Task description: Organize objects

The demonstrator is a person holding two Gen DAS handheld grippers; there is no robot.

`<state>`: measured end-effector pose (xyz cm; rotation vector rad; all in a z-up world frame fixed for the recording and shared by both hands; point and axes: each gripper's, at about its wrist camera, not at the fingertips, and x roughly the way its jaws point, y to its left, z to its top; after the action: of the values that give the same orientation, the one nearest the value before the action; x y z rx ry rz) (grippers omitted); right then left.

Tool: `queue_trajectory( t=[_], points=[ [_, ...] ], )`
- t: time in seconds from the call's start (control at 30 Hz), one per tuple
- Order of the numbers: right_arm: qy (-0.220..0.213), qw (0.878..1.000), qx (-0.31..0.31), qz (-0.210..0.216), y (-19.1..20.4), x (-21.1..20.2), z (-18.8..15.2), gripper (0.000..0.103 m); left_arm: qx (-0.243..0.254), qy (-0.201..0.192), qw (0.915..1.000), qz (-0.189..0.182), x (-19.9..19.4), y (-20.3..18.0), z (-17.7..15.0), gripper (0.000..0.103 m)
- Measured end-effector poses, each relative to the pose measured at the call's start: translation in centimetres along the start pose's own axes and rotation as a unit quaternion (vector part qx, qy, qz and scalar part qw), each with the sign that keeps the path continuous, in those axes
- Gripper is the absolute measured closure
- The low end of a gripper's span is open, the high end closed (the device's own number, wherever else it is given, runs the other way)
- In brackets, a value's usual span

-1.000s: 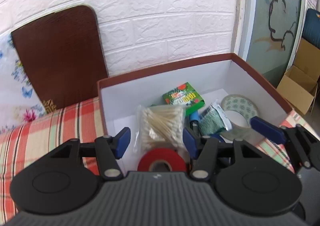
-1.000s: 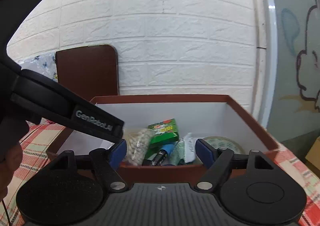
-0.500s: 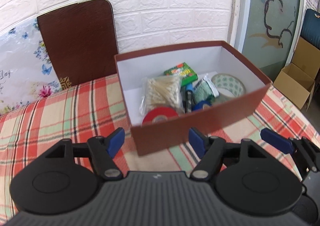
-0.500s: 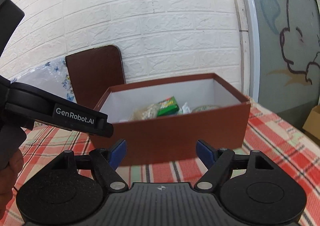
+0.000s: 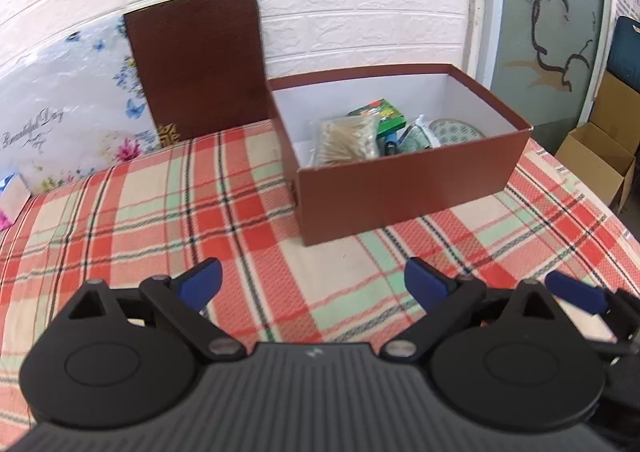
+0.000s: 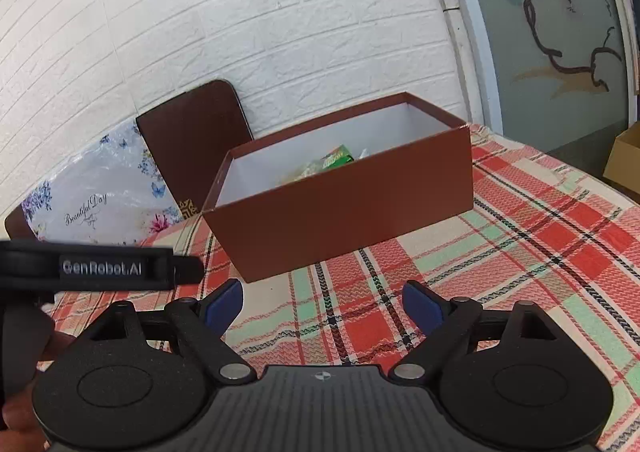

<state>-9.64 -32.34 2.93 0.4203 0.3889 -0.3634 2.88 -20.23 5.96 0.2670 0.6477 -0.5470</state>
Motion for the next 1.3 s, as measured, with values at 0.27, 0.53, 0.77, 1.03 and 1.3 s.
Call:
queue_trajectory(
  t=[0.27, 0.53, 0.77, 1.03, 1.3],
  points=[
    [-0.011, 1.0, -0.02, -0.012, 1.3, -1.4, -0.5, 0.011, -0.014, -0.005, 0.9997, 0.021, -1.5, 1.4, -1.2, 0.0],
    [0.0, 1.0, -0.016, -0.015, 1.7, -1.5, -1.6, 0.009, -0.018, -0.006, 0.9986, 0.049, -1.6, 2.5, -2.3, 0.0],
    [-0.004, 1.0, -0.021, -0.019, 2.2, -1.7, -1.9, 0.009, -0.029, -0.021, 0.9961, 0.081, -1.9, 3.4, -2.6, 0.0],
    [-0.016, 0.999, -0.014, -0.027, 1.9, -2.0, -1.8, 0.009, -0.025, -0.039, 0.9921, 0.117, -2.5, 3.6, -2.4, 0.0],
    [-0.032, 0.999, -0.007, -0.037, 1.6, -2.4, -1.7, 0.009, -0.016, -0.016, 0.9951, 0.096, -2.3, 3.0, -2.7, 0.0]
  ],
)
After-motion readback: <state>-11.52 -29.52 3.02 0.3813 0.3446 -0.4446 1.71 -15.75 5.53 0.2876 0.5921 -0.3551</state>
